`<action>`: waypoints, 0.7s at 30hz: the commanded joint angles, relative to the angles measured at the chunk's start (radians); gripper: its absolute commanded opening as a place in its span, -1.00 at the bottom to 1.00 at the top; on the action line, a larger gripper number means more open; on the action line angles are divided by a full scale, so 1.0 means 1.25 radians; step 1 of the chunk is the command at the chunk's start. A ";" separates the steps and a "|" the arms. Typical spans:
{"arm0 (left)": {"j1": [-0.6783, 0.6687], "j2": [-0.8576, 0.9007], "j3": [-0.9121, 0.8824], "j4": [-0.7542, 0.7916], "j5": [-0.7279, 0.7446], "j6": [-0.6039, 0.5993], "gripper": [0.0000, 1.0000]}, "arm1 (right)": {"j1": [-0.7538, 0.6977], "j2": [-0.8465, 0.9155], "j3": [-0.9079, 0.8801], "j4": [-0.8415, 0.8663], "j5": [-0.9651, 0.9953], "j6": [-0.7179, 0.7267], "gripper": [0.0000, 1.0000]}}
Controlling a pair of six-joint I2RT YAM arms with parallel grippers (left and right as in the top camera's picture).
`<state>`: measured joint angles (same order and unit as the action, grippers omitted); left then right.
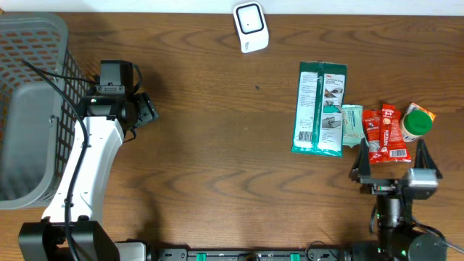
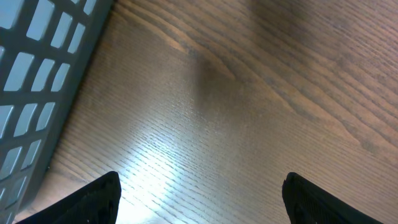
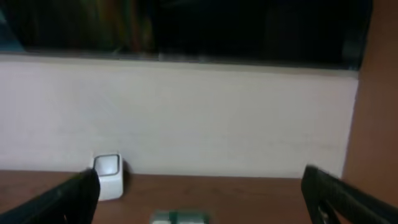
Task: Scan the item barcode
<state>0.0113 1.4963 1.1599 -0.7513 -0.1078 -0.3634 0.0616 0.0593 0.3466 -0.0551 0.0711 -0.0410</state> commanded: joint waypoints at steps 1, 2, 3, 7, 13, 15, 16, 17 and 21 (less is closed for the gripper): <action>-0.001 -0.007 0.009 0.001 -0.008 -0.004 0.68 | -0.016 -0.027 -0.089 0.118 -0.038 -0.003 0.99; -0.001 -0.007 0.009 0.001 -0.008 -0.004 0.67 | -0.016 -0.030 -0.114 0.161 -0.037 -0.003 0.99; -0.001 -0.007 0.009 0.001 -0.008 -0.004 0.67 | -0.016 -0.032 -0.133 0.193 -0.037 -0.004 0.99; -0.001 -0.007 0.009 0.001 -0.008 -0.004 0.67 | -0.018 -0.040 -0.197 0.286 -0.037 -0.003 0.98; -0.001 -0.007 0.009 0.001 -0.008 -0.004 0.67 | -0.028 -0.043 -0.249 0.316 -0.038 0.023 0.99; -0.001 -0.007 0.009 0.001 -0.008 -0.004 0.68 | -0.035 -0.043 -0.260 0.316 -0.038 0.036 0.99; -0.001 -0.007 0.009 0.001 -0.008 -0.004 0.67 | -0.038 -0.043 -0.266 0.314 -0.038 0.039 0.99; -0.001 -0.007 0.009 0.001 -0.008 -0.004 0.67 | -0.039 -0.043 -0.272 0.309 -0.043 0.039 0.99; -0.001 -0.007 0.009 0.001 -0.008 -0.004 0.67 | -0.040 -0.043 -0.273 0.229 -0.043 0.044 0.99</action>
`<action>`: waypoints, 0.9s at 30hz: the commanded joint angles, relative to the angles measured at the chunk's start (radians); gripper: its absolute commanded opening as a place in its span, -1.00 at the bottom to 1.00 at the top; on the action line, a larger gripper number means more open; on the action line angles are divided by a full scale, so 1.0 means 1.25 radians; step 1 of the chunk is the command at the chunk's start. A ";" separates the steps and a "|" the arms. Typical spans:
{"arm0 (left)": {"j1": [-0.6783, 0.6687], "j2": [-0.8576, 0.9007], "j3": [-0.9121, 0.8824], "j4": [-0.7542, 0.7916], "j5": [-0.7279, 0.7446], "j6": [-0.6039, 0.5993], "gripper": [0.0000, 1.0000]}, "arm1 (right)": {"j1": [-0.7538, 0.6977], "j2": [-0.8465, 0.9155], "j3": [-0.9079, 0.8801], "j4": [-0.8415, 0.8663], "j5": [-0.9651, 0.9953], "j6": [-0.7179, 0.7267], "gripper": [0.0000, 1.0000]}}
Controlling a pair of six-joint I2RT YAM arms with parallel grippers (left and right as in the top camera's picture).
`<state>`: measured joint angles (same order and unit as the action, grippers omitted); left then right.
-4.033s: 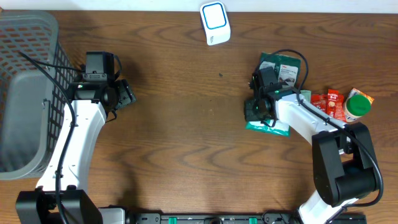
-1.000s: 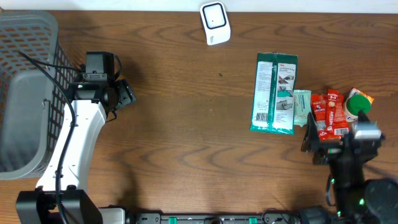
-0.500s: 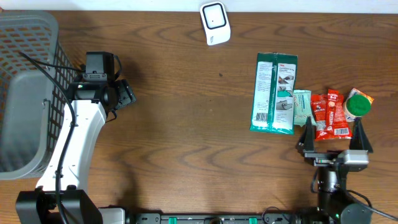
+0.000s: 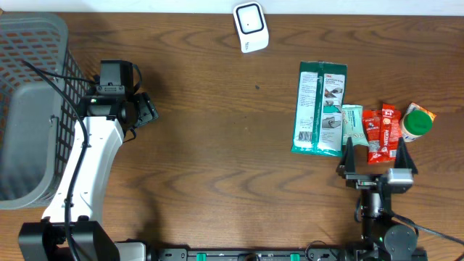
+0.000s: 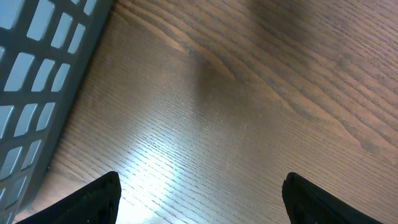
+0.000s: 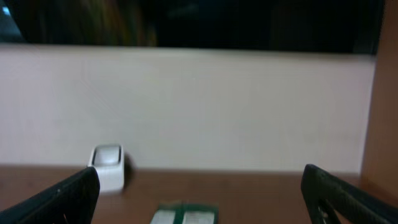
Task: Scan the item barcode
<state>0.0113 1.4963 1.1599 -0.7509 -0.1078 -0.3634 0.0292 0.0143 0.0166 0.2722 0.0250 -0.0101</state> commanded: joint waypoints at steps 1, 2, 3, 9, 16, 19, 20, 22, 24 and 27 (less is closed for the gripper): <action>-0.001 -0.007 0.009 0.000 -0.008 -0.004 0.67 | -0.014 -0.007 -0.009 -0.051 -0.006 0.020 0.98; -0.001 -0.007 0.009 0.000 -0.008 -0.004 0.68 | -0.014 -0.007 -0.009 -0.074 -0.007 0.020 0.99; -0.001 -0.007 0.009 0.000 -0.008 -0.004 0.68 | -0.014 -0.007 -0.009 -0.094 -0.007 0.020 0.99; -0.001 -0.007 0.009 0.000 -0.008 -0.004 0.67 | -0.014 -0.007 -0.009 -0.211 -0.007 0.019 0.99; -0.001 -0.007 0.009 0.000 -0.008 -0.004 0.68 | -0.014 -0.007 -0.009 -0.257 -0.013 0.025 0.99; -0.001 -0.007 0.009 0.000 -0.008 -0.004 0.67 | -0.014 -0.005 -0.009 -0.277 -0.013 0.025 0.99; -0.001 -0.007 0.009 0.000 -0.008 -0.004 0.68 | -0.014 -0.005 -0.009 -0.277 -0.013 0.025 0.99; -0.001 -0.007 0.009 0.000 -0.008 -0.004 0.68 | -0.014 -0.005 -0.009 -0.277 -0.013 0.025 0.98; -0.001 -0.007 0.009 0.000 -0.008 -0.004 0.67 | -0.014 -0.005 -0.009 -0.277 -0.013 0.025 0.99; -0.001 -0.007 0.009 0.000 -0.008 -0.004 0.67 | -0.014 -0.005 -0.009 -0.277 -0.013 0.025 0.99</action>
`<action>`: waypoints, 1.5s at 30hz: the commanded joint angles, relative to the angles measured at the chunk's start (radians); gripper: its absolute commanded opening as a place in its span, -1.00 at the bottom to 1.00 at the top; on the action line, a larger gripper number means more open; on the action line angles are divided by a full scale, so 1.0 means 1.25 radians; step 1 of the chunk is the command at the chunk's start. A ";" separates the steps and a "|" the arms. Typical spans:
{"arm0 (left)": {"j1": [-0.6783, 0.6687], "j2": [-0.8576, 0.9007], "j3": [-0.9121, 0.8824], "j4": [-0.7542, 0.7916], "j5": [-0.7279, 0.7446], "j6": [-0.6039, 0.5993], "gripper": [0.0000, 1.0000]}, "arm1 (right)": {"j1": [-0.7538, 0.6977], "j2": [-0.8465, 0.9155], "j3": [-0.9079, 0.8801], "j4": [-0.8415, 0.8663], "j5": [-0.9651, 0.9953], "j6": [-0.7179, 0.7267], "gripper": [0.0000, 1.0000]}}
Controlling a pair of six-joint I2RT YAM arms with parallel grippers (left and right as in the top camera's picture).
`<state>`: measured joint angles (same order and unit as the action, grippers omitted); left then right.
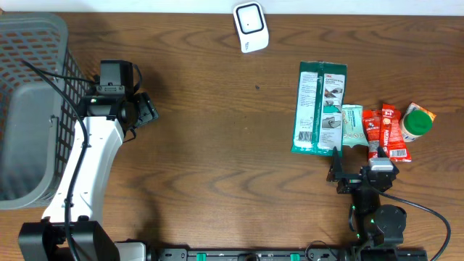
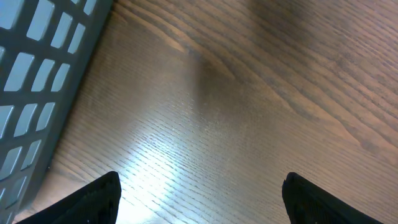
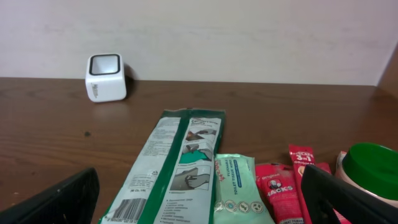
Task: Scan the item barcode
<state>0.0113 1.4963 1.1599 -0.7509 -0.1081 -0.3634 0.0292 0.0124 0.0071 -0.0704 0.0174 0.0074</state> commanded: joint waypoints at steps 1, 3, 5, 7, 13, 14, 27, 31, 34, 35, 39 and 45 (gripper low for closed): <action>-0.001 -0.007 0.009 0.000 -0.007 -0.004 0.67 | -0.014 -0.004 -0.001 -0.003 -0.006 0.011 0.99; -0.001 -0.007 0.009 0.000 -0.007 -0.004 0.67 | -0.014 -0.004 -0.001 -0.003 -0.006 0.011 0.99; -0.001 -0.007 0.009 0.000 -0.007 -0.004 0.67 | -0.014 -0.004 -0.001 -0.003 -0.006 0.011 0.99; -0.001 -0.007 0.009 0.000 -0.007 -0.004 0.68 | -0.014 -0.004 -0.001 -0.003 -0.006 0.011 0.99; -0.001 -0.007 0.009 0.000 -0.007 -0.004 0.68 | -0.014 -0.004 -0.001 -0.003 -0.006 0.011 0.99; -0.001 -0.007 0.009 0.000 -0.007 -0.004 0.67 | -0.014 -0.004 -0.001 -0.003 -0.006 0.011 0.99; -0.001 -0.128 0.009 0.000 -0.007 -0.004 0.67 | -0.014 -0.004 -0.001 -0.003 -0.006 0.011 0.98; 0.001 -0.276 0.009 0.000 -0.091 0.014 0.67 | -0.014 -0.004 -0.001 -0.003 -0.006 0.011 0.99; 0.001 -0.403 0.009 0.000 -0.094 0.014 0.67 | -0.014 -0.004 -0.001 -0.003 -0.006 0.011 0.98; 0.001 -0.436 0.009 0.000 -0.094 0.014 0.68 | -0.014 -0.004 -0.001 -0.003 -0.006 0.011 0.99; 0.001 -0.558 0.008 -0.001 -0.095 0.015 0.67 | -0.014 -0.004 -0.001 -0.003 -0.006 0.011 0.99; 0.001 -0.721 -0.003 -0.078 -0.081 0.013 0.67 | -0.014 -0.004 -0.001 -0.003 -0.006 0.011 0.98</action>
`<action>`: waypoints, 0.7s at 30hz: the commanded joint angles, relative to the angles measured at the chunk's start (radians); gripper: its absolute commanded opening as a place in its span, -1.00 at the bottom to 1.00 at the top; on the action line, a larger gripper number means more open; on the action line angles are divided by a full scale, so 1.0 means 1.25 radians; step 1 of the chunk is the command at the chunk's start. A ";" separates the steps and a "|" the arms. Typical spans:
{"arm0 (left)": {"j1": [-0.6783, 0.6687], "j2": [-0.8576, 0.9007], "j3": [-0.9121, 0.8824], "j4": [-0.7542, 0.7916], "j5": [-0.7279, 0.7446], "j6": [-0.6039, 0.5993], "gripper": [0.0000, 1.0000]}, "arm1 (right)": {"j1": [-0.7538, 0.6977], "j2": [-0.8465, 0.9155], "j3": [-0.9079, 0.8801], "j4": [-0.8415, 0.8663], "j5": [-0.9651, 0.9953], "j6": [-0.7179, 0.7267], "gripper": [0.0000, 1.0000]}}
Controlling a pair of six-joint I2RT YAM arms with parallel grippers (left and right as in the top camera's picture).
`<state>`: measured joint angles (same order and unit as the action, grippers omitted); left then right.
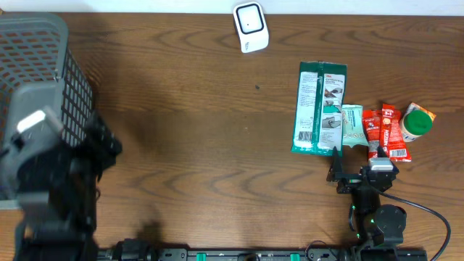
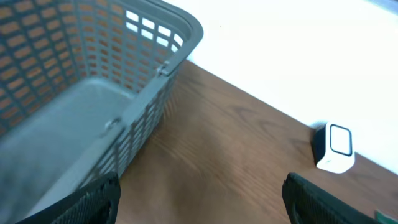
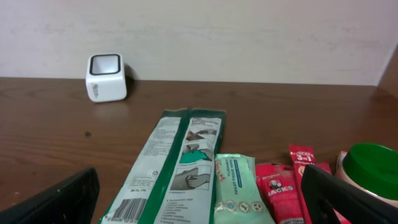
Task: Scan the item barcode
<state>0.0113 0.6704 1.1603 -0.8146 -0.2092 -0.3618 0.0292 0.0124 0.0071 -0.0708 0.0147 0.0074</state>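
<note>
The white barcode scanner [image 1: 251, 27] stands at the table's far edge, also visible as scanner [image 2: 334, 148] and scanner [image 3: 106, 76]. A long green-and-white packet [image 1: 319, 109] lies flat at the right with its barcode toward me [image 3: 117, 209]. My right gripper [image 3: 202, 205] is open and low, just in front of this packet, holding nothing. My left gripper [image 2: 200, 198] is open and empty, raised high. The left arm [image 1: 54, 181] shows as a blur at the lower left.
A grey mesh basket [image 1: 32, 80] fills the left edge, seen too as basket [image 2: 81, 93]. Right of the packet lie a pale green wipes pack [image 3: 239, 190], red sachets [image 1: 384, 134] and a green-lidded cup [image 1: 417, 122]. A white wall rises behind the scanner.
The left arm has left its spot low beside the basket. It is now raised and pulled back to the lower left, its camera looking over basket and scanner. The right arm is unchanged.
The right gripper first stood at the front right, its camera on the wall. It then sat further left, and by 1.5 s ago it was low in front of the packets, where it remains. The left arm held still by the basket, and is now raised.
</note>
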 commanded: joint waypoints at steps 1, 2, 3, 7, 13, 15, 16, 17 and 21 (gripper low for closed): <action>0.001 -0.088 -0.012 -0.038 -0.001 0.010 0.68 | -0.014 -0.004 -0.001 -0.003 -0.004 0.011 0.98; 0.001 -0.124 -0.026 -0.049 -0.001 0.009 0.68 | -0.014 -0.004 -0.001 -0.003 -0.004 0.011 0.98; 0.001 -0.150 -0.038 -0.052 -0.001 0.009 0.68 | -0.014 -0.004 -0.001 -0.003 -0.004 0.011 0.98; 0.001 -0.293 -0.132 -0.052 0.000 0.006 0.68 | -0.014 -0.004 -0.001 -0.003 -0.004 0.011 0.98; 0.001 -0.436 -0.257 -0.038 -0.001 -0.014 0.68 | -0.014 -0.004 -0.001 -0.003 -0.004 0.011 0.99; 0.001 -0.475 -0.298 0.006 0.002 -0.015 0.68 | -0.014 -0.004 -0.001 -0.003 -0.004 0.011 0.98; 0.001 -0.488 -0.316 0.037 0.007 -0.014 0.68 | -0.014 -0.004 -0.001 -0.003 -0.004 0.011 0.99; 0.001 -0.500 -0.333 0.074 0.012 -0.014 0.68 | -0.014 -0.004 -0.001 -0.003 -0.004 0.011 0.99; 0.001 -0.527 -0.399 0.249 0.044 -0.014 0.68 | -0.014 -0.004 -0.001 -0.003 -0.004 0.011 0.99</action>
<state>0.0113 0.0399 0.7185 -0.6250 -0.1967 -0.3706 0.0292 0.0120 0.0071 -0.0704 0.0147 0.0078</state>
